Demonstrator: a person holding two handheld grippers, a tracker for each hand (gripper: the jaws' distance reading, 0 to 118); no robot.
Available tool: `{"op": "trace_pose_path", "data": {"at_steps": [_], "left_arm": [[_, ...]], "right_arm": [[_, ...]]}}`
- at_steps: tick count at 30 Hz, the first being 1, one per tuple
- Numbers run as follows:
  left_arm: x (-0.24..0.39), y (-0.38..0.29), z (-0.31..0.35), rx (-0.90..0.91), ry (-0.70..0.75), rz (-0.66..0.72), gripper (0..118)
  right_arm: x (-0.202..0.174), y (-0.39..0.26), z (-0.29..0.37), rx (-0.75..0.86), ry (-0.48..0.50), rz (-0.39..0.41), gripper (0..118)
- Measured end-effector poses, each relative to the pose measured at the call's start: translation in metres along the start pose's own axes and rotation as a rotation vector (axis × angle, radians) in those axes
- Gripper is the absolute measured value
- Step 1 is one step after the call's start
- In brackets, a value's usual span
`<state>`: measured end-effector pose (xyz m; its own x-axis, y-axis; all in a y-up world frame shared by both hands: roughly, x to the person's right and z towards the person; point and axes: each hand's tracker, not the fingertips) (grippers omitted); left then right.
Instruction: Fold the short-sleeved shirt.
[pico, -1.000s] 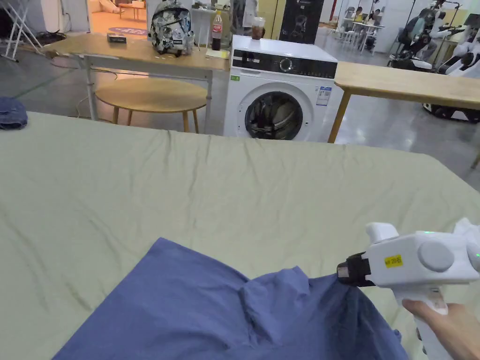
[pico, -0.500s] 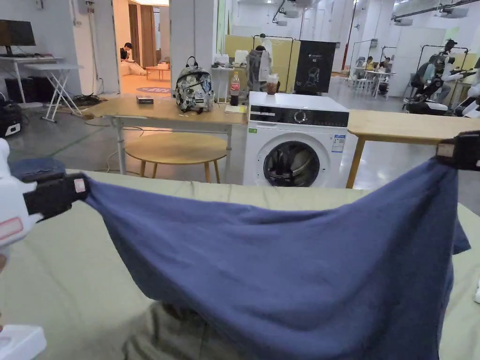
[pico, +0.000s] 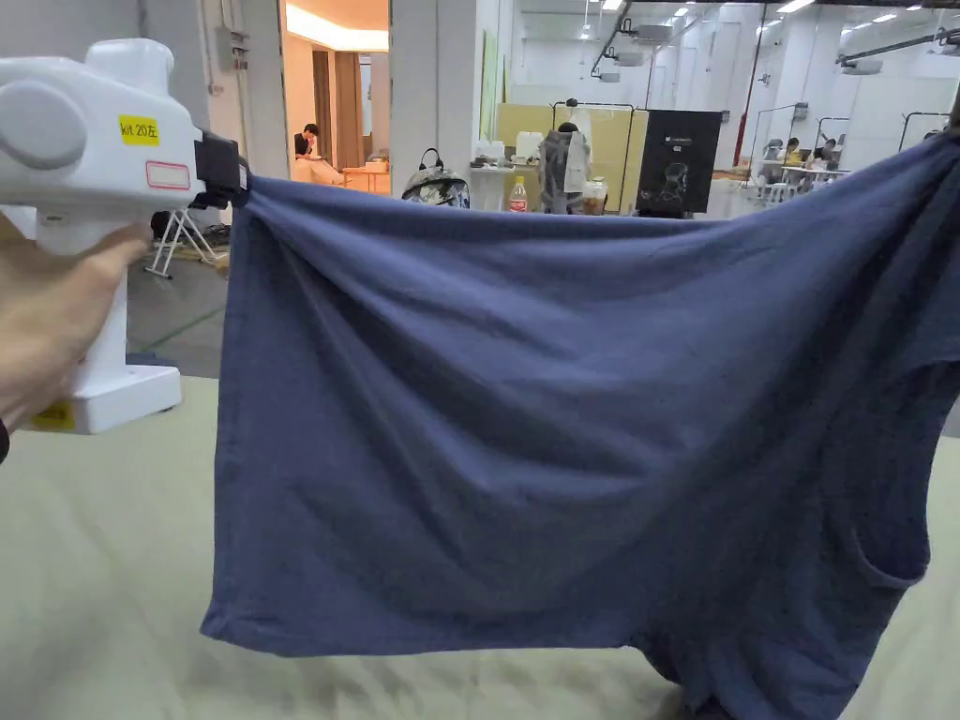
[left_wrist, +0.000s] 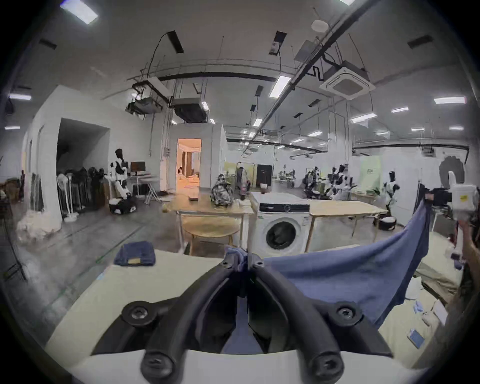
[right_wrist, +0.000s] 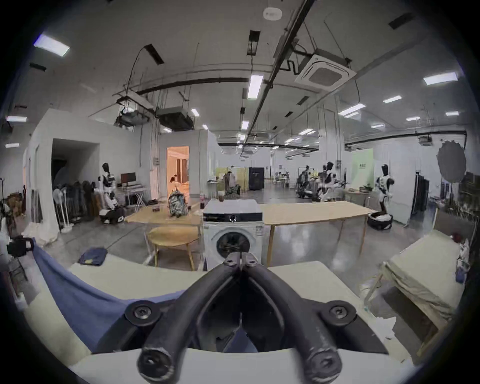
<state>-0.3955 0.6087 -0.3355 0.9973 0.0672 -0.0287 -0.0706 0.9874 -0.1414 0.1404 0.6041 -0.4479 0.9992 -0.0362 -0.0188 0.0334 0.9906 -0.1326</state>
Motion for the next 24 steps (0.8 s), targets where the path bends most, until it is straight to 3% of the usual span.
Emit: {"op": "trace_pose_path", "data": {"at_steps": [3,8,12,19,24], "left_arm": [[0.000,0.013,-0.008,0.005,0.012,0.013,0],[-0.008,0.027,-0.019,0.030,0.025,0.007,0],[-0.006,0.019,-0.023,0.018,0.025,0.002,0],[-0.008,-0.038,-0.032,-0.067,-0.019,0.027,0],[-0.005,-0.089,-0.007,-0.132,-0.041,0.023,0]], "right_arm": [[-0.007,0.024,-0.036,0.014,-0.014,-0.003,0],[-0.021,0.048,-0.055,0.048,-0.016,0.037,0],[-0.020,0.043,-0.054,0.055,-0.003,0.019,0],[-0.006,-0.022,-0.050,-0.007,0.045,0.005,0],[0.008,-0.080,-0.010,-0.009,0.065,0.015,0]]}}
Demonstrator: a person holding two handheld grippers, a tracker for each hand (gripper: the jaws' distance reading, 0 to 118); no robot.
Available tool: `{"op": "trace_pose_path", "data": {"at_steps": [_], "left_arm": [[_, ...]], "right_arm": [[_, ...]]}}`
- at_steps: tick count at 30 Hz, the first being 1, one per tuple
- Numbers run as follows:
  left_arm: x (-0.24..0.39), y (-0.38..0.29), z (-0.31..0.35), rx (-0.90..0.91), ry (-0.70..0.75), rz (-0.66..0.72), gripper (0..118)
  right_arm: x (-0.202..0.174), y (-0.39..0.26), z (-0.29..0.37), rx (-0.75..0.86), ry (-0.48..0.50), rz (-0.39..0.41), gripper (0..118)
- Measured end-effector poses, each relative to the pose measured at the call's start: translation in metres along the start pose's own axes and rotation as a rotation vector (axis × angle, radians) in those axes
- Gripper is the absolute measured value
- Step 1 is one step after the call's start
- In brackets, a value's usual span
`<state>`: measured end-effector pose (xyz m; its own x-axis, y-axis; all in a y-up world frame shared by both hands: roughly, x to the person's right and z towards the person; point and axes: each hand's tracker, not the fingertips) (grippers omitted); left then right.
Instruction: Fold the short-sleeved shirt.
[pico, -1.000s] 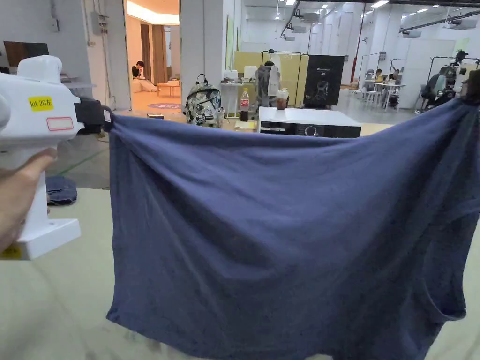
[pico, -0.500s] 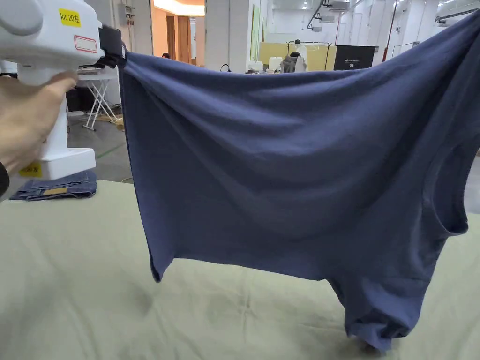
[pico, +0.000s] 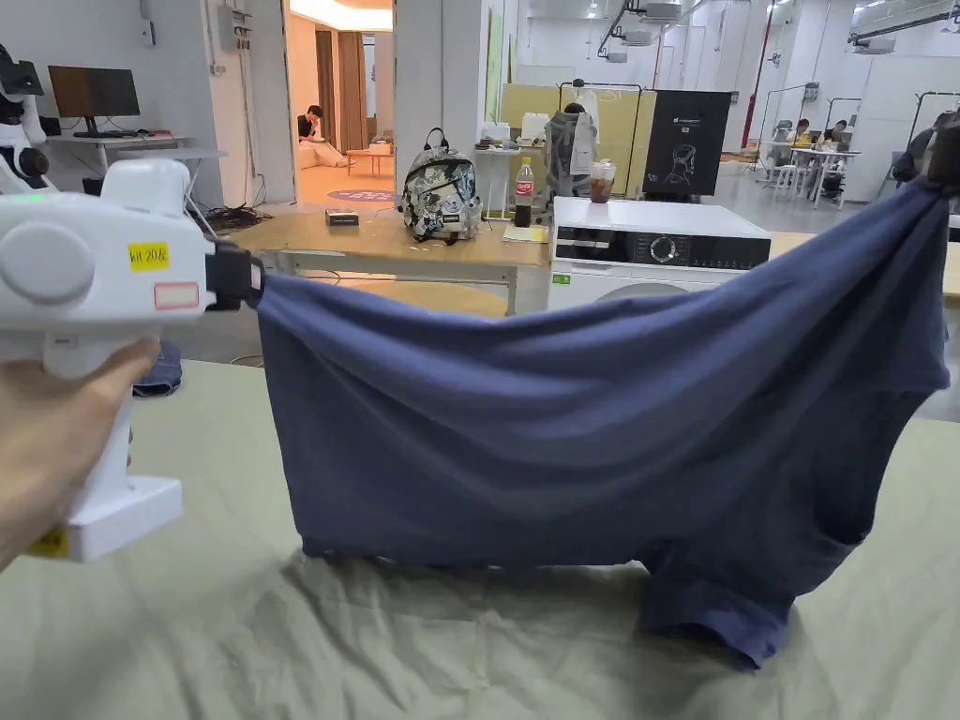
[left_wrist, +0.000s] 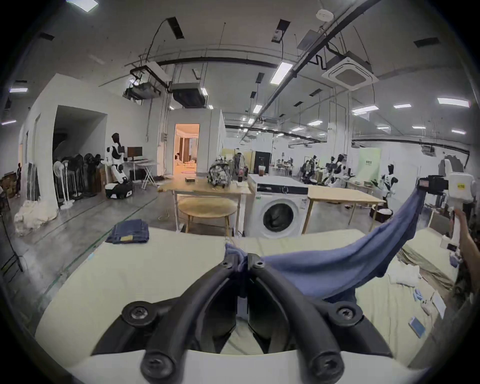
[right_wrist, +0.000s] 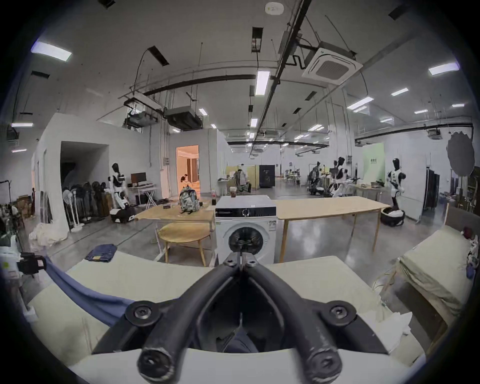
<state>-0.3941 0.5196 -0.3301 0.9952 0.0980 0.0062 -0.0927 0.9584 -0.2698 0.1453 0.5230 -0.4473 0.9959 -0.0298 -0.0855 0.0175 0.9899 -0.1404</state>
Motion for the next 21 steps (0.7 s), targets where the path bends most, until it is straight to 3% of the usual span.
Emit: {"op": "trace_pose_path", "data": {"at_steps": [6,11,12,17,19,21], "left_arm": [[0.002,-0.076,0.071,0.002,-0.027,0.020,0],[0.012,-0.181,0.155,0.014,-0.036,0.072,0],[0.016,-0.200,0.166,-0.022,-0.033,0.062,0],[0.014,-0.289,0.216,-0.203,0.059,0.145,0],[-0.002,-0.314,0.228,-0.240,0.103,0.214,0],[-0.013,-0.333,0.240,-0.262,0.126,0.283,0]], "right_arm": [[0.017,-0.074,0.086,-0.018,0.051,-0.014,0],[0.043,-0.183,0.174,-0.119,0.054,-0.113,0],[0.045,-0.209,0.194,-0.121,-0.002,-0.115,0],[0.060,-0.311,0.272,-0.284,-0.078,-0.192,0],[0.062,-0.340,0.300,-0.338,-0.089,-0.274,0],[0.062,-0.363,0.316,-0.392,-0.147,-0.296,0]]}}
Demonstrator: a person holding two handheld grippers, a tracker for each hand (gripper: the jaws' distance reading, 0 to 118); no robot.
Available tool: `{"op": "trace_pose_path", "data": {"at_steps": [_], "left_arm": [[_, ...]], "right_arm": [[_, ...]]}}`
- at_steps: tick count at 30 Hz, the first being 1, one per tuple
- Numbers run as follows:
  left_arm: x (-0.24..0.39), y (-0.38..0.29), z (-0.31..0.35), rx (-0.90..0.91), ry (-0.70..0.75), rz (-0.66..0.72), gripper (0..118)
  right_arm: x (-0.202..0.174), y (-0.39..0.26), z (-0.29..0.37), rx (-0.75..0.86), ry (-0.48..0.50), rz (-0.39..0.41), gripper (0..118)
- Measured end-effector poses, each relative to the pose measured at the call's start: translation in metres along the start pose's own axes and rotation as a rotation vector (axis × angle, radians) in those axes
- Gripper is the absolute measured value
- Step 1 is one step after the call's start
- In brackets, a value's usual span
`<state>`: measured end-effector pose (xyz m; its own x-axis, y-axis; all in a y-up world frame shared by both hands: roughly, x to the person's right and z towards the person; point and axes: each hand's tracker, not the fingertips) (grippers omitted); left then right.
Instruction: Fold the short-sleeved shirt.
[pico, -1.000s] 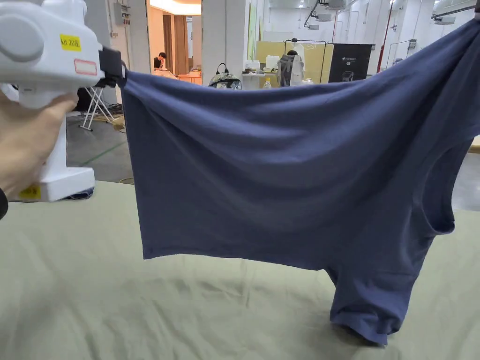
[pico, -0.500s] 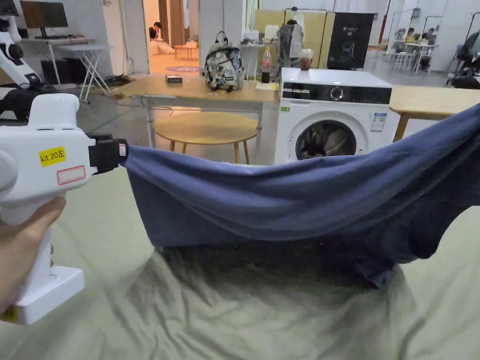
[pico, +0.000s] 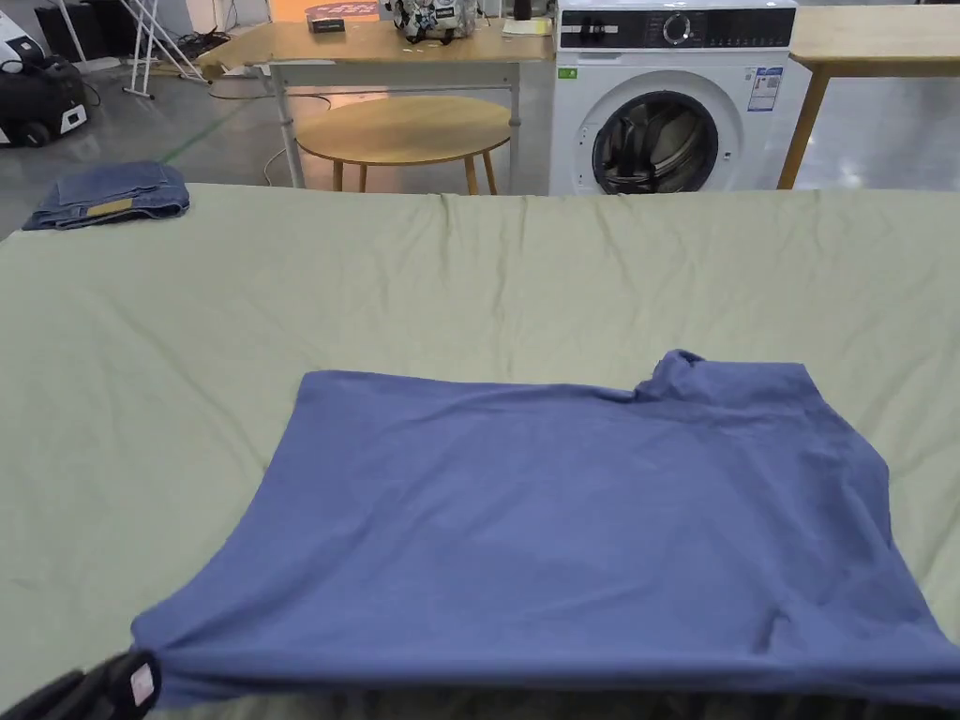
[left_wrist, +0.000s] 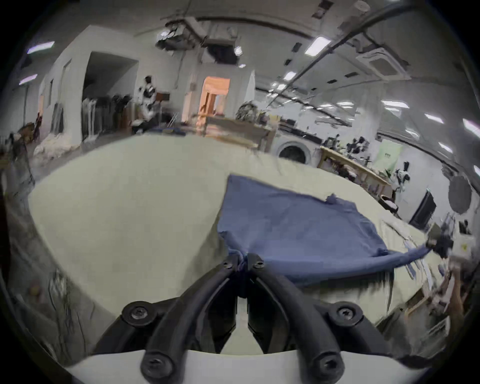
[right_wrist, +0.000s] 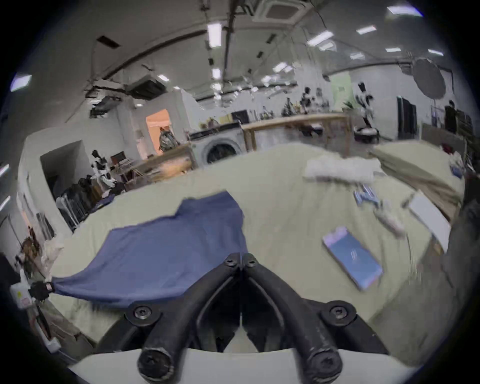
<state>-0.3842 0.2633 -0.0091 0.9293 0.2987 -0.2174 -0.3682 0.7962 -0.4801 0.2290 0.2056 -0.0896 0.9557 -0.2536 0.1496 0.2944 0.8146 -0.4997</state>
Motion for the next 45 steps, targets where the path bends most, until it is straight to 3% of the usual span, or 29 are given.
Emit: {"op": "trace_pose_path", "data": {"at_steps": [1,3,7,8,10,11,14,18,20,22,25,26,28,29,30,31,38,43,44,45], "left_arm": [[-0.006,-0.008,0.000,-0.047,-0.028,0.007,0],[-0.008,-0.022,-0.002,-0.080,0.001,-0.020,0],[-0.017,-0.043,-0.011,-0.107,-0.010,0.000,0],[-0.017,-0.044,-0.016,-0.127,-0.018,-0.018,4],[-0.012,-0.048,-0.023,-0.158,-0.002,-0.074,27],[-0.010,-0.048,-0.025,-0.164,0.023,-0.099,37],[-0.002,-0.042,-0.013,-0.142,0.040,-0.138,53],[0.034,-0.030,0.025,0.011,0.096,-0.265,54],[0.052,-0.020,0.050,0.100,0.059,-0.307,54],[0.072,-0.008,0.071,0.197,0.034,-0.310,54],[0.095,0.010,0.089,0.291,-0.034,-0.312,54],[0.098,0.013,0.092,0.320,-0.057,-0.316,53],[0.103,0.017,0.096,0.361,-0.149,-0.327,31],[0.106,0.019,0.095,0.378,-0.168,-0.318,11],[0.110,0.022,0.090,0.366,-0.165,-0.302,0],[0.113,0.025,0.088,0.356,-0.166,-0.291,0],[0.107,0.031,0.086,0.341,-0.147,-0.259,0],[0.093,0.022,0.080,0.295,-0.030,-0.300,0],[0.084,0.020,0.074,0.234,-0.017,-0.309,12],[0.075,0.014,0.070,0.199,-0.012,-0.324,33]], "right_arm": [[0.002,-0.013,0.002,-0.038,0.033,-0.015,0],[0.002,-0.035,0.001,-0.066,-0.030,0.021,0],[0.006,-0.063,-0.008,-0.102,-0.049,-0.022,0],[0.007,-0.069,-0.010,-0.111,-0.063,-0.010,8],[0.009,-0.077,-0.010,-0.149,-0.080,0.042,48],[0.012,-0.080,-0.009,-0.153,-0.086,0.042,58],[0.020,-0.084,0.006,-0.149,-0.082,0.005,57],[0.015,-0.069,0.040,-0.022,-0.136,0.067,57],[0.003,-0.057,0.059,0.063,-0.143,0.090,57],[-0.016,-0.042,0.072,0.126,-0.065,0.093,57],[-0.050,-0.018,0.074,0.186,0.025,0.160,57],[-0.062,-0.011,0.072,0.187,0.066,0.177,49],[-0.084,-0.003,0.065,0.198,0.155,0.196,23],[-0.091,-0.001,0.059,0.212,0.171,0.205,14],[-0.101,-0.001,0.053,0.221,0.200,0.217,7],[-0.108,0.001,0.048,0.209,0.224,0.234,0],[-0.131,-0.002,0.026,0.179,0.261,0.269,0],[-0.128,-0.006,0.026,0.155,0.299,0.266,0],[-0.127,-0.008,0.026,0.144,0.300,0.270,0],[-0.124,-0.012,0.024,0.134,0.290,0.279,0]]}}
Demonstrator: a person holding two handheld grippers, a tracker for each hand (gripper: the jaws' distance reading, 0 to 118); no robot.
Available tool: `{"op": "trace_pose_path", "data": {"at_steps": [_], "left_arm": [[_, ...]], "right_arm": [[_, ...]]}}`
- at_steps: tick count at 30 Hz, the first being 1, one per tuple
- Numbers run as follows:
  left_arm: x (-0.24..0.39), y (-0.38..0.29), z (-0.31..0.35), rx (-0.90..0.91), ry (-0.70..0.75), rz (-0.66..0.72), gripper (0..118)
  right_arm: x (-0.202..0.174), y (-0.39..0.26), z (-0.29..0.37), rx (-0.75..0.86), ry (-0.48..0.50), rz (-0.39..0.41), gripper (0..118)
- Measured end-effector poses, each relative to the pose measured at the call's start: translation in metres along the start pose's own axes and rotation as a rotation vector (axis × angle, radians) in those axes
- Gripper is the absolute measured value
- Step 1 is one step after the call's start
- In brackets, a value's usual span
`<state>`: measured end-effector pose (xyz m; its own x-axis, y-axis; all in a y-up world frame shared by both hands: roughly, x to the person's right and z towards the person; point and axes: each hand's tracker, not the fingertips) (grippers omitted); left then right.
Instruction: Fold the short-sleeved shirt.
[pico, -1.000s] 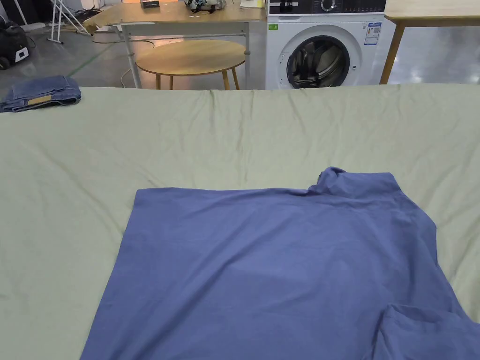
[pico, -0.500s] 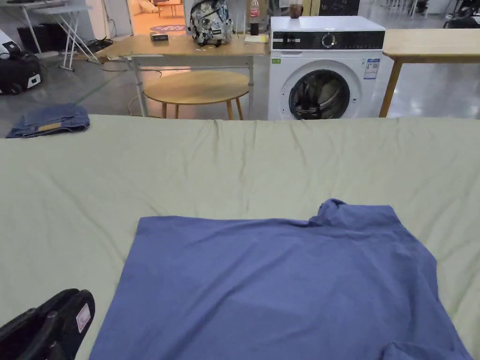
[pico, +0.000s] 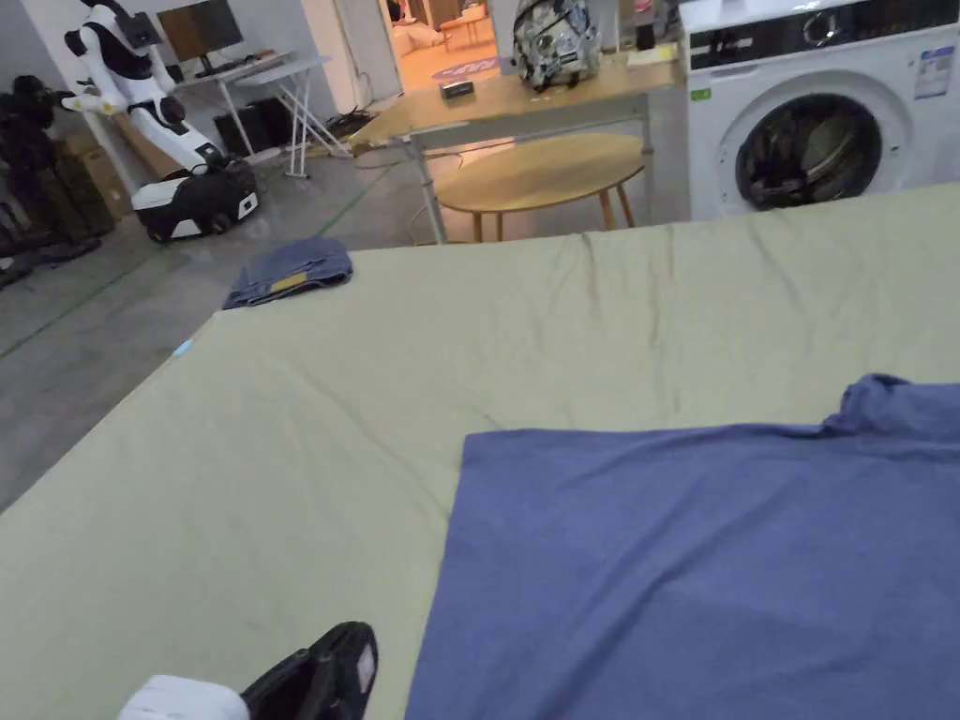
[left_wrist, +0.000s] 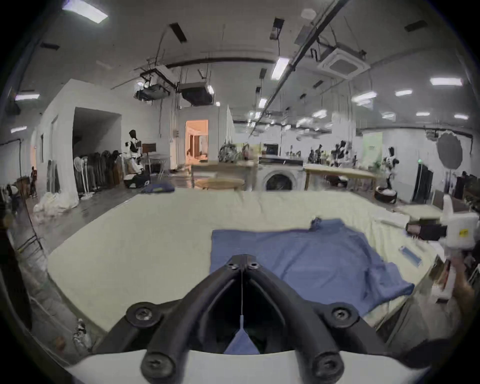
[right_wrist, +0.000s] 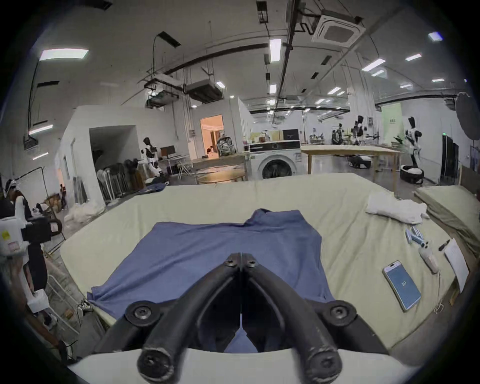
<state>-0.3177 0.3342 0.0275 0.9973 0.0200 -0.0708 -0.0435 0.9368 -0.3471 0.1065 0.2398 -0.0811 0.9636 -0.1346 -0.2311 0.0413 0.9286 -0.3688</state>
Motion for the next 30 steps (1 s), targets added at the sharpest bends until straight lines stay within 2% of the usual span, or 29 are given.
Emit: {"op": "trace_pose_path", "data": {"at_steps": [1,2,6,9,13,15,16,18,20,21,24,25,26,27,28,30], "left_arm": [[-0.008,-0.015,-0.005,-0.033,0.001,-0.016,50],[-0.016,-0.026,-0.009,-0.061,-0.021,-0.022,52],[-0.043,-0.075,-0.048,-0.299,-0.032,0.043,53],[-0.052,-0.106,-0.075,-0.402,-0.024,0.096,52],[-0.054,-0.131,-0.098,-0.465,-0.013,0.126,52],[-0.048,-0.130,-0.095,-0.430,-0.006,0.112,52],[-0.045,-0.127,-0.099,-0.443,0.006,0.103,46],[-0.033,-0.125,-0.108,-0.469,0.062,0.044,25],[-0.036,-0.123,-0.114,-0.486,0.000,0.085,4],[-0.040,-0.125,-0.117,-0.493,-0.009,0.099,4],[-0.027,-0.127,-0.127,-0.522,0.025,0.021,4],[-0.022,-0.122,-0.124,-0.521,0.024,0.018,4],[-0.023,-0.121,-0.126,-0.526,0.025,0.027,4],[-0.024,-0.120,-0.127,-0.531,0.027,0.037,4],[-0.024,-0.120,-0.128,-0.533,0.029,0.045,4],[-0.025,-0.122,-0.125,-0.533,0.036,0.051,4]], "right_arm": [[0.002,-0.004,0.000,-0.012,-0.005,0.007,0],[0.004,-0.007,0.000,-0.024,-0.007,0.006,0],[0.007,-0.020,-0.002,-0.085,-0.011,-0.045,0],[0.013,-0.025,-0.001,-0.109,-0.026,-0.060,0],[0.029,-0.036,0.005,-0.127,-0.059,-0.074,0],[0.036,-0.038,0.006,-0.135,-0.077,-0.079,0],[0.037,-0.038,0.008,-0.139,-0.086,-0.084,0],[0.043,-0.041,0.011,-0.138,-0.112,-0.091,0],[0.048,-0.042,0.014,-0.147,-0.134,-0.102,0],[0.051,-0.043,0.016,-0.149,-0.148,-0.103,0],[0.064,-0.047,0.029,-0.145,-0.206,-0.126,0],[0.070,-0.050,0.035,-0.141,-0.238,-0.130,9],[0.074,-0.055,0.040,-0.136,-0.266,-0.131,36],[0.077,-0.060,0.044,-0.151,-0.300,-0.124,55],[0.075,-0.063,0.046,-0.176,-0.308,-0.133,62],[0.083,-0.079,0.049,-0.198,-0.322,-0.152,62]]}}
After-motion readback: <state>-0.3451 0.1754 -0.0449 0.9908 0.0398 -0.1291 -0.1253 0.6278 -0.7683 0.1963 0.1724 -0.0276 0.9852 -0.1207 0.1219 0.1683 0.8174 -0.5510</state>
